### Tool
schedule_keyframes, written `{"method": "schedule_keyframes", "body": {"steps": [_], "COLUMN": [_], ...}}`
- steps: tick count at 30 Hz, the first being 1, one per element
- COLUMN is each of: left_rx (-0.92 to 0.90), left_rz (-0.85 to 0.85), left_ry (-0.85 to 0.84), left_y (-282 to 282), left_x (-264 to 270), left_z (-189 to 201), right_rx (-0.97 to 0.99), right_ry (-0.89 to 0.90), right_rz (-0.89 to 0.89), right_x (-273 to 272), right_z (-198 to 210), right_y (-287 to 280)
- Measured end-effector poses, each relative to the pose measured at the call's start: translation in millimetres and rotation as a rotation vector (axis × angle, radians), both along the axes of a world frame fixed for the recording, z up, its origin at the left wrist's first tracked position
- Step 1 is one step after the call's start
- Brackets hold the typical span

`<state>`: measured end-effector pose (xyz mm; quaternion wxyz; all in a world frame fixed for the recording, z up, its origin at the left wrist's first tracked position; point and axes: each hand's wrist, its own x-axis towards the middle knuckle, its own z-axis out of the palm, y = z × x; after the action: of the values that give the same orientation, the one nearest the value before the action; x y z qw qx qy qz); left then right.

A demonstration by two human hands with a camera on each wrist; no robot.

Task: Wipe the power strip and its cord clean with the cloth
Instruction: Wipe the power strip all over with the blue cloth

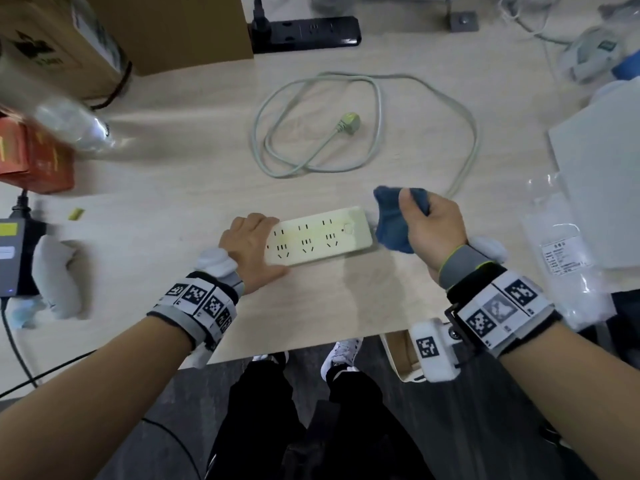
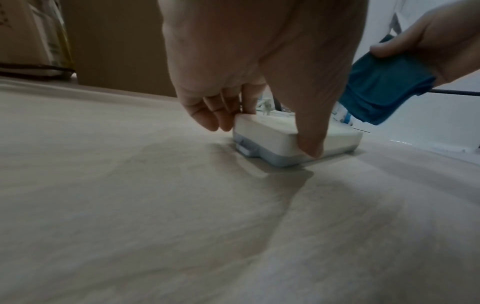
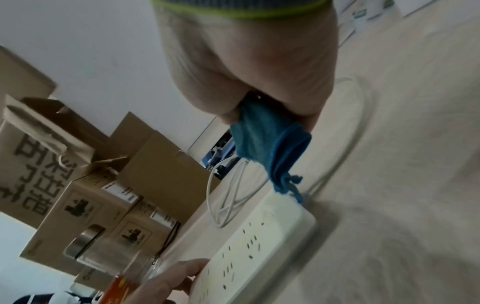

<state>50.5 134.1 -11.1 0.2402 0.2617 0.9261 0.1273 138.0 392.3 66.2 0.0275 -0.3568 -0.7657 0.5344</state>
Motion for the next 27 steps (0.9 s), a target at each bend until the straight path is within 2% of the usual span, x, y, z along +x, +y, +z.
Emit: {"method": "schedule_keyframes", "body": {"steps": [2, 4, 7, 9, 12, 16, 19, 24, 27], "left_rx": [0.028, 0.041, 0.05, 0.05, 0.066, 0.112, 0.171, 0.305, 0.307], "left_rz": [-0.044, -0.06, -0.046, -0.041, -0.06, -0.097, -0.109, -0.072, -0.071], "left_ry": [0.005, -0.001, -0.015, -0.023, -0.051, -0.079, -0.088, -0.078, -0.067], "left_y": [-1, 0, -3, -7, -13, -17, -18, -20, -20], "left_x": [-4, -6, -7, -10, -17, -26, -26, -21, -23], "left_z": [-1, -4, -6, -8, -10, -15, -20, -29, -31], "right_rx": [0.081, 0.243, 0.528, 0.664, 0.829, 0.949, 0.926, 0.847, 0.853], "right_ry": [0.125, 0.178, -0.051, -0.055, 0.044, 0.041, 0.096, 0.225, 0.21], "right_rz": [0.039, 0.22, 0.708, 0.912, 1.008, 1.229, 1.3, 1.327, 1.34], "right_x": [-5, -4, 14, 24, 21, 13, 12, -18, -17], "right_z": [1, -10, -45, -61, -68, -87, -95, -110, -111], "right_y": [-4, -11, -24, -27, -13, 4, -11, -101, -95]}}
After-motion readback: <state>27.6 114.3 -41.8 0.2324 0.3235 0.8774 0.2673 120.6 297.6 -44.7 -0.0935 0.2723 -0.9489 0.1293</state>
